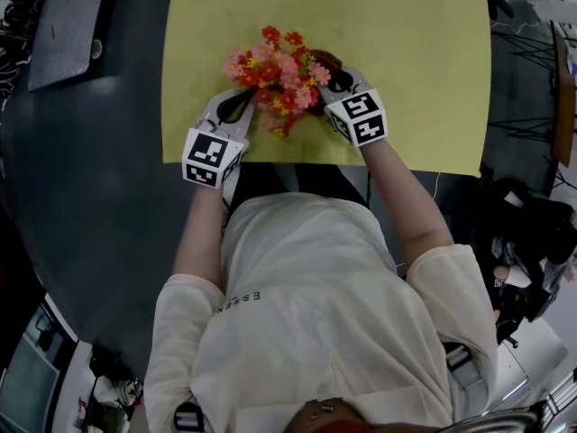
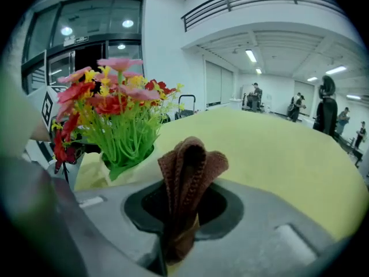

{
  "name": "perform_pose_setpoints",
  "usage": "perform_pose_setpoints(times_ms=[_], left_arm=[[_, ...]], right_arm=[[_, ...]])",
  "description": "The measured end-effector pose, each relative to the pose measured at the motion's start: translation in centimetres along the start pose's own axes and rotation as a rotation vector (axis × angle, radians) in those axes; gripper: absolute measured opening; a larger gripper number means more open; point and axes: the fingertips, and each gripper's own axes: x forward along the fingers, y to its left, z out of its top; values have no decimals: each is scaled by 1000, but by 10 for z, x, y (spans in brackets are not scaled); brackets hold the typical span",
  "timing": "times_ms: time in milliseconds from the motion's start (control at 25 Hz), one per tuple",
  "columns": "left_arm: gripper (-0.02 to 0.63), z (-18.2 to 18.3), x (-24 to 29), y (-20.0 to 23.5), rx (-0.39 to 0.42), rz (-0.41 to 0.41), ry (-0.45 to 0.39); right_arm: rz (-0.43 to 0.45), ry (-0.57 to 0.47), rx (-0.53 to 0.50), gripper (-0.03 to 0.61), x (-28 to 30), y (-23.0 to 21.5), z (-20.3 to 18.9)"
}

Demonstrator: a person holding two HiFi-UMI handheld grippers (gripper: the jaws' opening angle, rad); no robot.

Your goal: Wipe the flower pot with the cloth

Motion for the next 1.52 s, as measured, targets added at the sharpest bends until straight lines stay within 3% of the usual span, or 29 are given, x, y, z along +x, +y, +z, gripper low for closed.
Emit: perform_pose_setpoints(times_ms=[280, 400, 880, 1000, 1120, 1520], left_arm=[[9, 3, 2, 0, -49, 77, -14], [9, 4, 3, 3, -64, 110, -20], [9, 4, 5, 1, -73, 140, -44], [9, 2, 7, -2, -21, 114, -24], [9, 2, 7, -3, -24, 92, -13], [9, 2, 5, -7, -119, 140, -25]], right_arm=[[195, 62, -199, 52, 24, 16, -3], [264, 57, -228, 52, 19, 21, -2], [289, 12, -121, 54, -11, 42, -15], [344, 9, -94, 55, -20, 52, -24], [421, 12, -97, 55, -32, 61, -29], [373, -51, -89, 55, -18, 1, 14]])
